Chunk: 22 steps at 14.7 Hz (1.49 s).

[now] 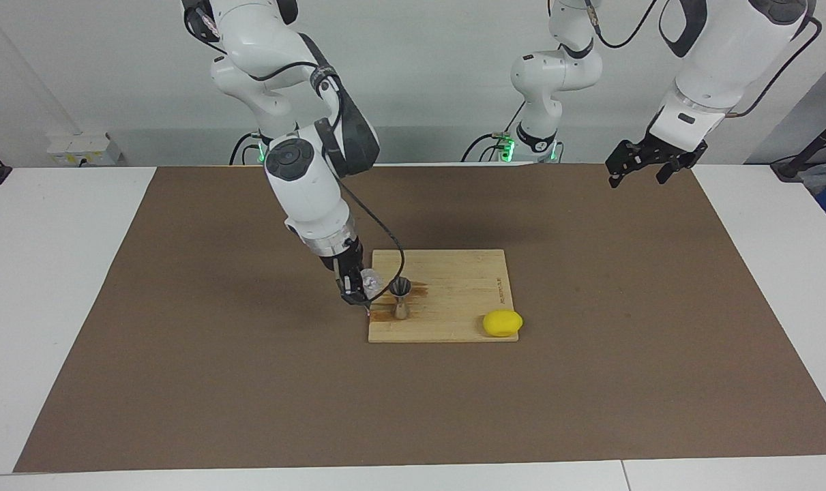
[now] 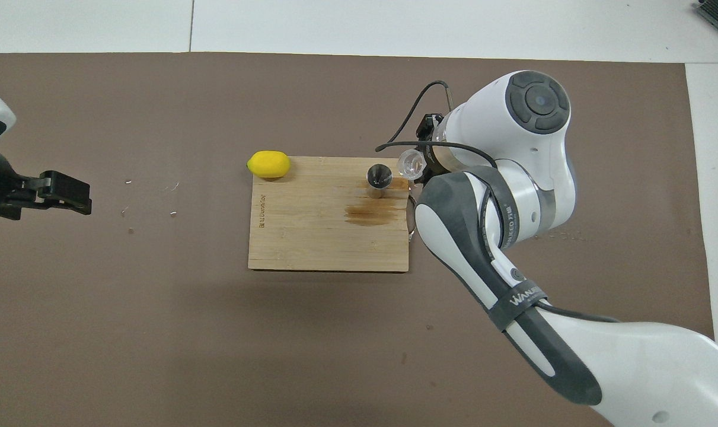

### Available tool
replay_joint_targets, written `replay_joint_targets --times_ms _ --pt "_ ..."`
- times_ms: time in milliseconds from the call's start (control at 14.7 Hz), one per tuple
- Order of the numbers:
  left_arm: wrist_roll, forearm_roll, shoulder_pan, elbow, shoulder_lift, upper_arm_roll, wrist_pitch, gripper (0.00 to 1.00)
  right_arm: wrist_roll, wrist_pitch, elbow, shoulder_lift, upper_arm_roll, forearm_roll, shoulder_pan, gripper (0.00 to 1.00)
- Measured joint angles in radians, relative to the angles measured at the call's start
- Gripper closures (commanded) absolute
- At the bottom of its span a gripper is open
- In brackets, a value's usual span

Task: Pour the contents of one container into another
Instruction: 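Move the glass cup with the right gripper above the metal cup, then tilt the glass cup with the right gripper to pour into the metal cup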

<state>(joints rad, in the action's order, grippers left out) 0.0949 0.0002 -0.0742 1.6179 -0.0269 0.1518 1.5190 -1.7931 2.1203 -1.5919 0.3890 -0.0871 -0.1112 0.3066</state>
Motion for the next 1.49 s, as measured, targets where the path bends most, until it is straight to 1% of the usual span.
replay_joint_targets --times_ms 204,1494 --pt "-0.025 -0.001 -0.021 0.0 0.0 0.017 0.003 0.0 0.0 0.0 0.0 0.0 0.0 0.036 0.018 1.0" --pt "-0.028 -0.003 -0.023 0.009 0.0 0.041 0.006 0.0 -0.001 -0.003 0.014 0.008 -0.001 0.222 0.082 1.0"
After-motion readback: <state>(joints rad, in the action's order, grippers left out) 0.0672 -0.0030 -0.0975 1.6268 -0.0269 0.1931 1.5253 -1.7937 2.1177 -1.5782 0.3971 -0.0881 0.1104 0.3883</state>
